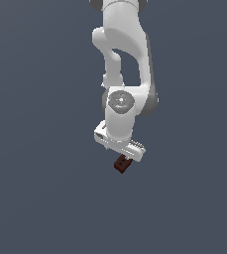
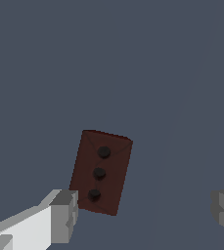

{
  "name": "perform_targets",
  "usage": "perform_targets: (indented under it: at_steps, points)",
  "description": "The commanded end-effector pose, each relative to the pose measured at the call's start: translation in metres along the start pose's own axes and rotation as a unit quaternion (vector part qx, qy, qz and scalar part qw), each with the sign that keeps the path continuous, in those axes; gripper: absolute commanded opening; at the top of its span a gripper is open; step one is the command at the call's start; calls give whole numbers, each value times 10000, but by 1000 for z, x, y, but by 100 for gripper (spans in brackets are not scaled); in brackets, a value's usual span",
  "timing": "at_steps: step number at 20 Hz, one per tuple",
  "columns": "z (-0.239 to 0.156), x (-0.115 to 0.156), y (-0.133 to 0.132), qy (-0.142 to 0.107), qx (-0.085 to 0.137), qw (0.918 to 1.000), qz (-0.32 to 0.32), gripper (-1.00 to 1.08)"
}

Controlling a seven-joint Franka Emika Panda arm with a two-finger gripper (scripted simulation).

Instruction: Pick up the object and move it to a goal position.

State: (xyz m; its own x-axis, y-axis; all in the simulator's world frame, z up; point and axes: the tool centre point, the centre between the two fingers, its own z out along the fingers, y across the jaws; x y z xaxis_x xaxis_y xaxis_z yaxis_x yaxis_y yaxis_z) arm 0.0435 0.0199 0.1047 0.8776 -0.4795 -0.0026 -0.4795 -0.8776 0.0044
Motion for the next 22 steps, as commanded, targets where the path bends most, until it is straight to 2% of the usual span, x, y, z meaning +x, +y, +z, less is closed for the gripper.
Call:
perform_targets:
  at_steps: [1, 11, 22]
  points:
    - [7, 0, -8, 3, 7, 9996, 283, 100]
    - [24, -1, -28, 9, 21, 9951, 992, 100]
    - [31, -2, -32, 9, 22, 9938, 1115, 100]
